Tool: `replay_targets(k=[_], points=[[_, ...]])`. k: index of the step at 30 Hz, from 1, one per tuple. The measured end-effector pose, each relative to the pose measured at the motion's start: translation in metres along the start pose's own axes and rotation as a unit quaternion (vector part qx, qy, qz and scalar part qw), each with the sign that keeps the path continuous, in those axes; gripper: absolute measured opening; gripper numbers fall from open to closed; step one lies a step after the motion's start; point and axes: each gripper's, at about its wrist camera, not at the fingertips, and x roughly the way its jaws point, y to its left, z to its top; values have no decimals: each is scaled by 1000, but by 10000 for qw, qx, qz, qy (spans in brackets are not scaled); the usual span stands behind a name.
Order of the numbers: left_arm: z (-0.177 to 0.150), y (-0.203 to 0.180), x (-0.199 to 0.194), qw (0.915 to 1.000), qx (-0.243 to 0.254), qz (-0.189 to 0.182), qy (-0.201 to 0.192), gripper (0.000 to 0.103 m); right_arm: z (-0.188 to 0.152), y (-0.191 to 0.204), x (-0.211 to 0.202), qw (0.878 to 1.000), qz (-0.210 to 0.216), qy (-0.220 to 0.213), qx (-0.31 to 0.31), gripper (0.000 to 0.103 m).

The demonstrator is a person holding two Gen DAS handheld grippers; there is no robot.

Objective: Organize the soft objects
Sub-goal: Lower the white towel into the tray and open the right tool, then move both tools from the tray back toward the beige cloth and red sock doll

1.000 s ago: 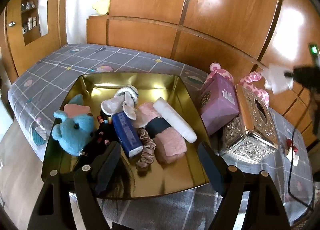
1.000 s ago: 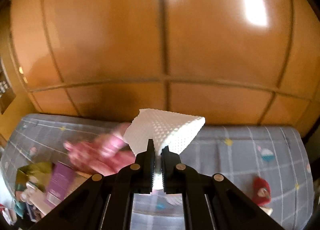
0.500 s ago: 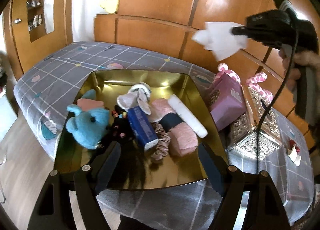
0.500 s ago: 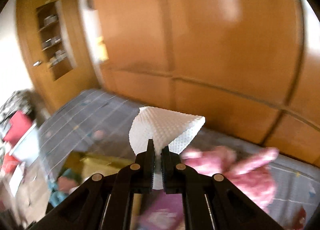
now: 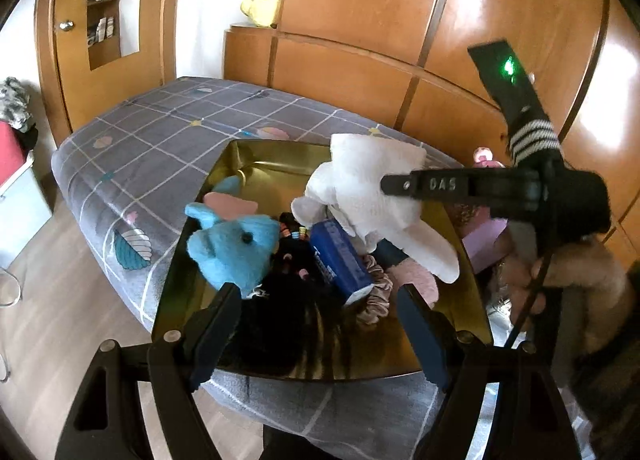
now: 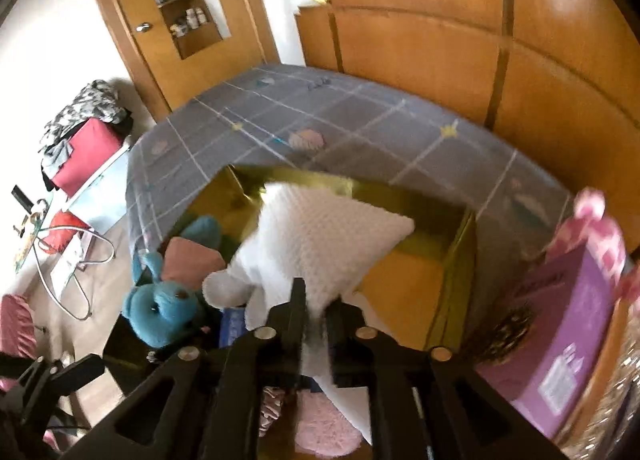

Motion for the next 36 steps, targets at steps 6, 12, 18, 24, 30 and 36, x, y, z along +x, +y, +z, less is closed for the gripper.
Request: replay_targets(k=[6,12,18,24,30,36], points=[[1,0,-1,10000,15,57,-73,81,-12,-10,-9,9982,350,53,486,37],[3,1,-5,9999,-18,51,-126,81,-27,-17,-39,9969,374,-158,670,41],[3,-9,-13,9996,113,14,-241,83,-53,-26,-75,9959,262,-445,746,41],[0,-21,-18,9992,291,-41,-264,84,-79,-39,-101,9946,42,-626,832,41],[-6,-39,-22,9980,542,-112,-293,83,-107,-56,-123,9920,-230,-742,994,41],[-11,-57,-26,9963,784,-191,-300,84,-130,-82,-144,9871,-471,-858,1269,41]])
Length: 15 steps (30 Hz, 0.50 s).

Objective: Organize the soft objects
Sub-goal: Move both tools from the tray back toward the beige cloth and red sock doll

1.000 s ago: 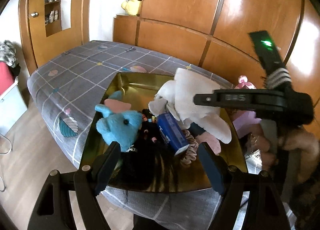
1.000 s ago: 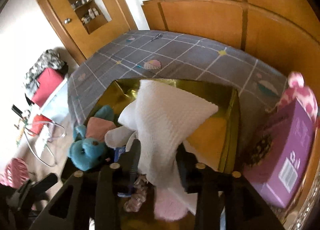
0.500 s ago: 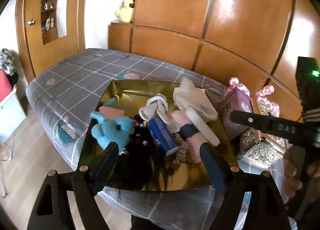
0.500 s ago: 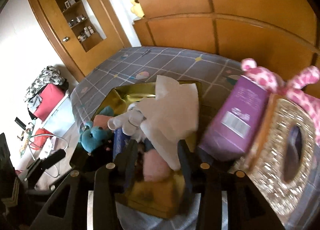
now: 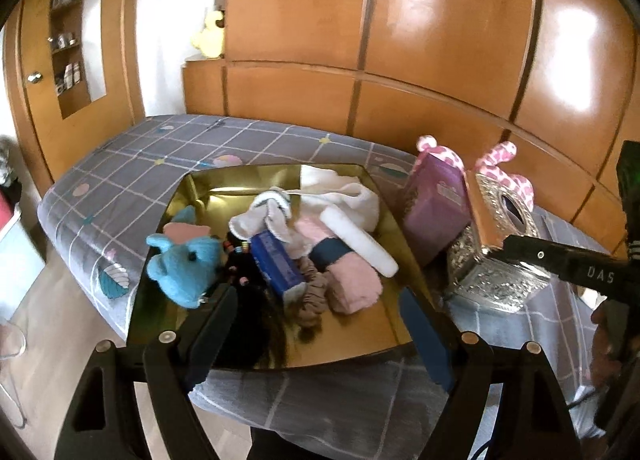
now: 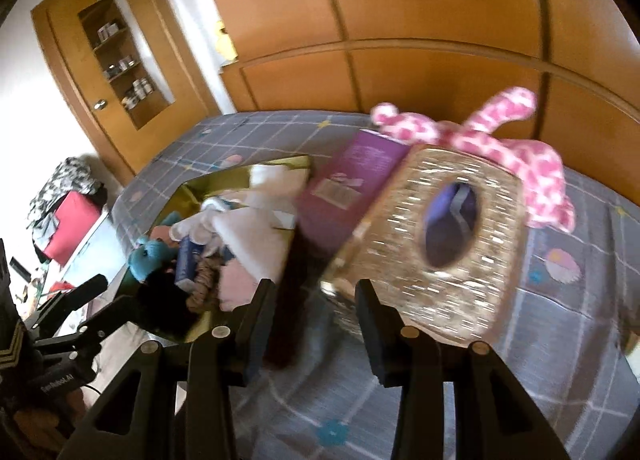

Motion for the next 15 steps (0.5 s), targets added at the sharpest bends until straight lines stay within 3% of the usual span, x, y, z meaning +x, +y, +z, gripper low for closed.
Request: replay_targets(k=[9,15], points=[[-2,-32,-2,9985,488,-238,38,87,-22,-72,-30,9965,-576,-85,604,41],[-1,-62,-1,9953,854,-446,56,88,-42,-139,-63,9855,-1206,-174,1184,41]])
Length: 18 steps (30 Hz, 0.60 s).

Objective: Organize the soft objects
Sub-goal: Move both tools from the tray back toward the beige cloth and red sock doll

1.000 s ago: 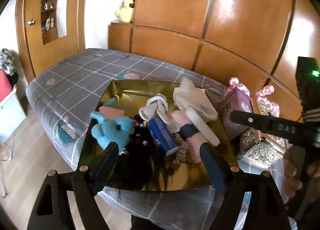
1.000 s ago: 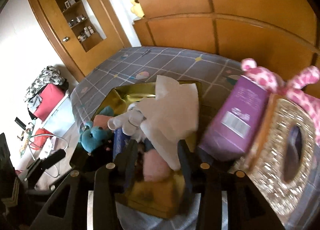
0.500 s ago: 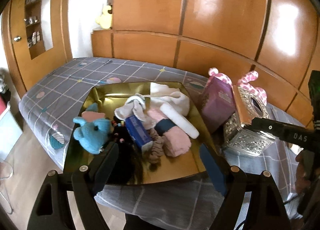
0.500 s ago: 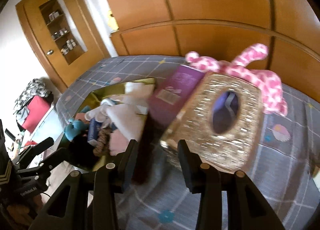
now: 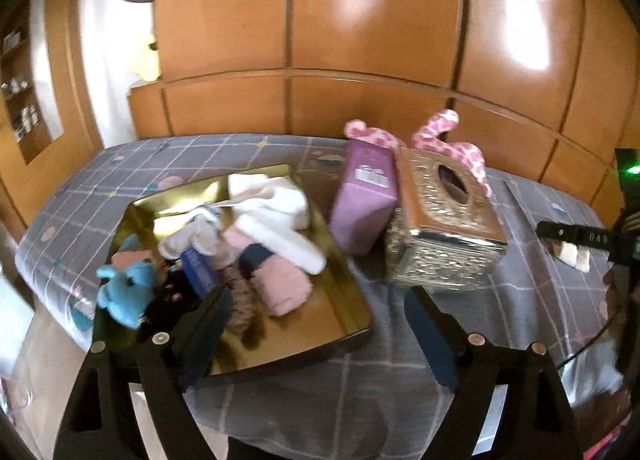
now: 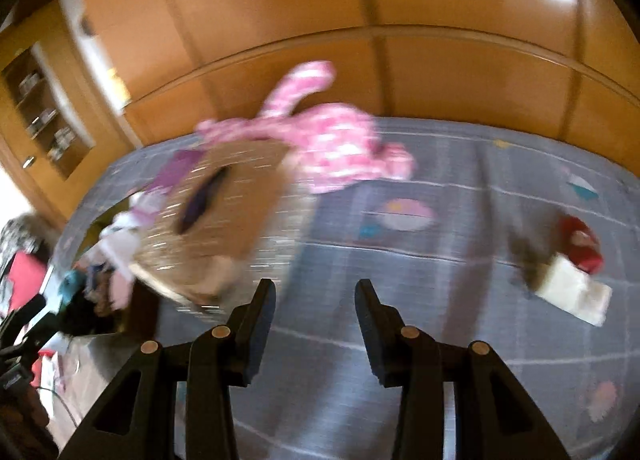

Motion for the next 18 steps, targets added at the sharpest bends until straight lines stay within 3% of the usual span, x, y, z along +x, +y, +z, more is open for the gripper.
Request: replay_targets(k=[9,18], points=[[7,-52,7,9978,585,-326,35,88,-7,-112,-43,9885,-944,-338,1134,41],[8,-96,16,9922,1083,-601,169,88,-18,-209,-79,9585,-1878,-689,2032,41]])
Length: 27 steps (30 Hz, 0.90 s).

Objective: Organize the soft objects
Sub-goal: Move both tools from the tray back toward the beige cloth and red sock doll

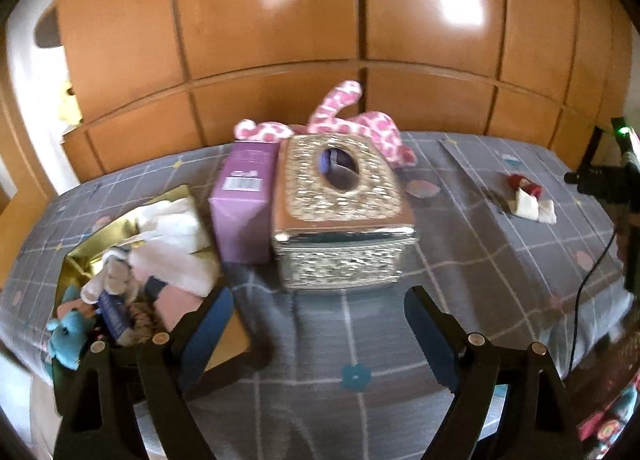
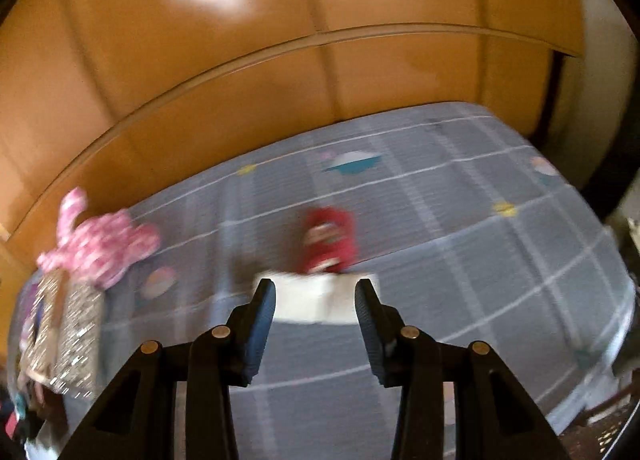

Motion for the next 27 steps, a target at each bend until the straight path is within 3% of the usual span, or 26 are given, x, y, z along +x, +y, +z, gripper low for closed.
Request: replay_targets(k=[4,7,17,27], points=[[3,-20,11,9995,230,-141,137,88,7,-51,6,9973,-494,-105,524,41],[8,-36,19,9984,368,-360,240,88,7,-74,10,9936,-601,-83,956,41],[41,-120,63,9898,935,-984,436,88,2,-105,12,9819,-231,14,1879,41],[74,-230,117,9726,1321,-1782,691,92,0,-104,16,9796,102,172,1998,41]])
